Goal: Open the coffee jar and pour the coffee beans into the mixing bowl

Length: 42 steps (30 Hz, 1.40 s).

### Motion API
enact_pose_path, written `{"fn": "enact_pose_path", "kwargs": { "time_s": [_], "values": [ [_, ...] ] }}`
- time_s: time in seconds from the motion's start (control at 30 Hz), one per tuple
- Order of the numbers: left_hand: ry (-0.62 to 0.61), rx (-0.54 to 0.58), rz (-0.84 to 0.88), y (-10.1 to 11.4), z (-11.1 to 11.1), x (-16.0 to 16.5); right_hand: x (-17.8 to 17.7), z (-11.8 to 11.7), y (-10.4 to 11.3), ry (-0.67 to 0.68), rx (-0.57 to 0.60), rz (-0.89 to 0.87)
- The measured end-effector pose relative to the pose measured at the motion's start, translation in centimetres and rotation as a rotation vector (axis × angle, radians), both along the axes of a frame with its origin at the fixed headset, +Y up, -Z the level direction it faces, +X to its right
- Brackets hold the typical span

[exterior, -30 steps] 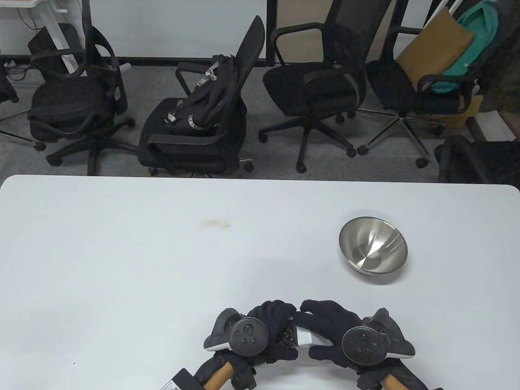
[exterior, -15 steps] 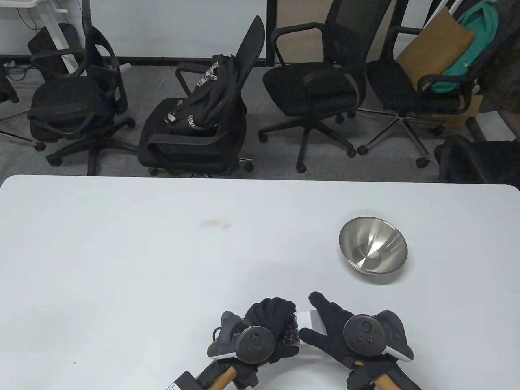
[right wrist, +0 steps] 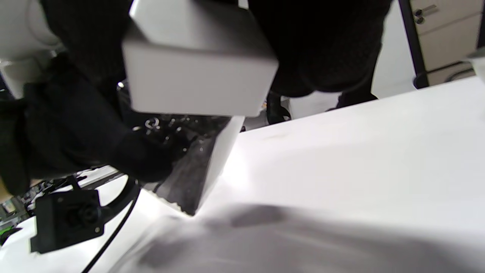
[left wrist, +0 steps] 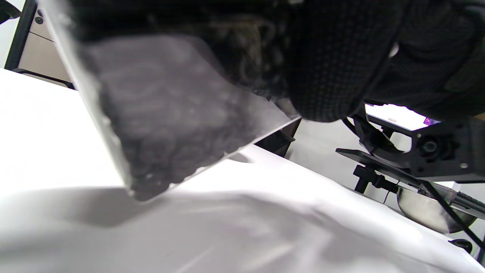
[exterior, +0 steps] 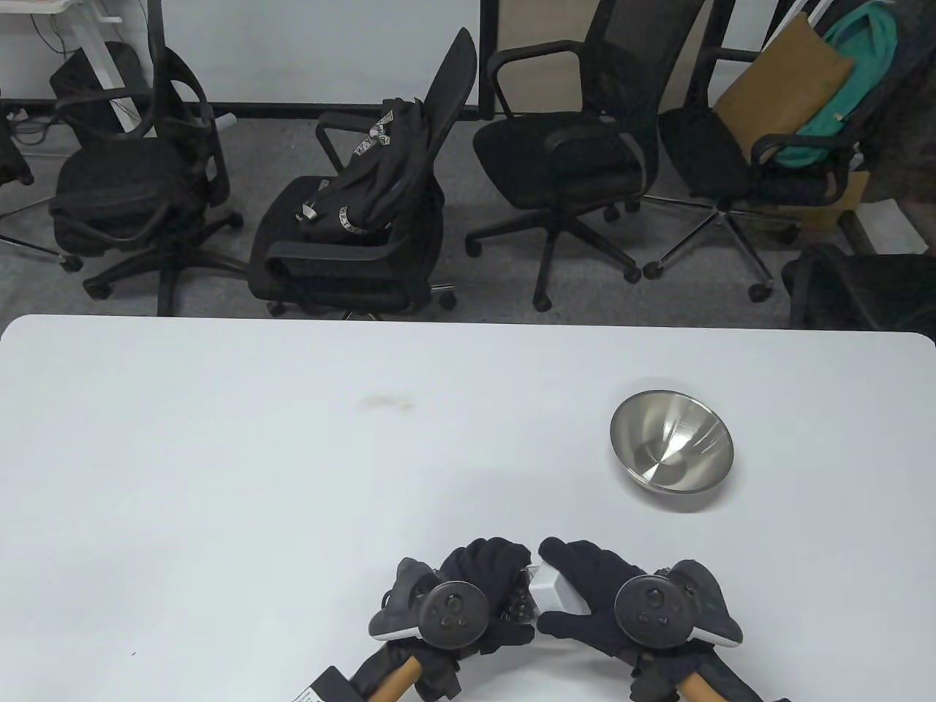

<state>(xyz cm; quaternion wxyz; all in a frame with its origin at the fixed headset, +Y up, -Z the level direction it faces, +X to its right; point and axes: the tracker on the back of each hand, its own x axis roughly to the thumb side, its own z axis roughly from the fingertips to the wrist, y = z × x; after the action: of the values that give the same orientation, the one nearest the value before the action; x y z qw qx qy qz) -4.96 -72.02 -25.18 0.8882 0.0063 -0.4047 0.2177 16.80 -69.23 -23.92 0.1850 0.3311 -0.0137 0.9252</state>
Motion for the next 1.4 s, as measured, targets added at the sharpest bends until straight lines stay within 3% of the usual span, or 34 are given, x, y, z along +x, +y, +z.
{"fn": "enact_pose_path", "kwargs": {
  "time_s": [0.13, 0.43, 0.57, 0.73, 1.07, 1.4],
  "values": [
    [-0.023, -0.031, 0.013, -0.1, -0.2, -0.1, -0.1, 0.3, 0.2, 0.041, 0.068, 0.03],
    [-0.031, -0.046, 0.003, -0.2, -0.3, -0.1, -0.3, 0.5, 0.3, 0.074, 0.082, 0.067],
    [-0.015, -0.003, -0.025, -0.2, 0.0, 0.2, 0.4, 0.3, 0.3, -0.087, 0.004, -0.035],
    [0.012, 0.021, -0.04, -0.2, 0.1, 0.4, 0.5, -0.3, -0.7, -0.157, -0.127, -0.038],
    [0.004, 0.008, -0.047, -0.3, 0.1, 0.4, 0.3, -0.5, -0.7, -0.127, -0.147, -0.048],
    [-0.022, -0.019, -0.037, -0.5, -0.1, 0.4, 0.0, 0.0, 0.1, -0.004, -0.02, 0.029]
  ]
}}
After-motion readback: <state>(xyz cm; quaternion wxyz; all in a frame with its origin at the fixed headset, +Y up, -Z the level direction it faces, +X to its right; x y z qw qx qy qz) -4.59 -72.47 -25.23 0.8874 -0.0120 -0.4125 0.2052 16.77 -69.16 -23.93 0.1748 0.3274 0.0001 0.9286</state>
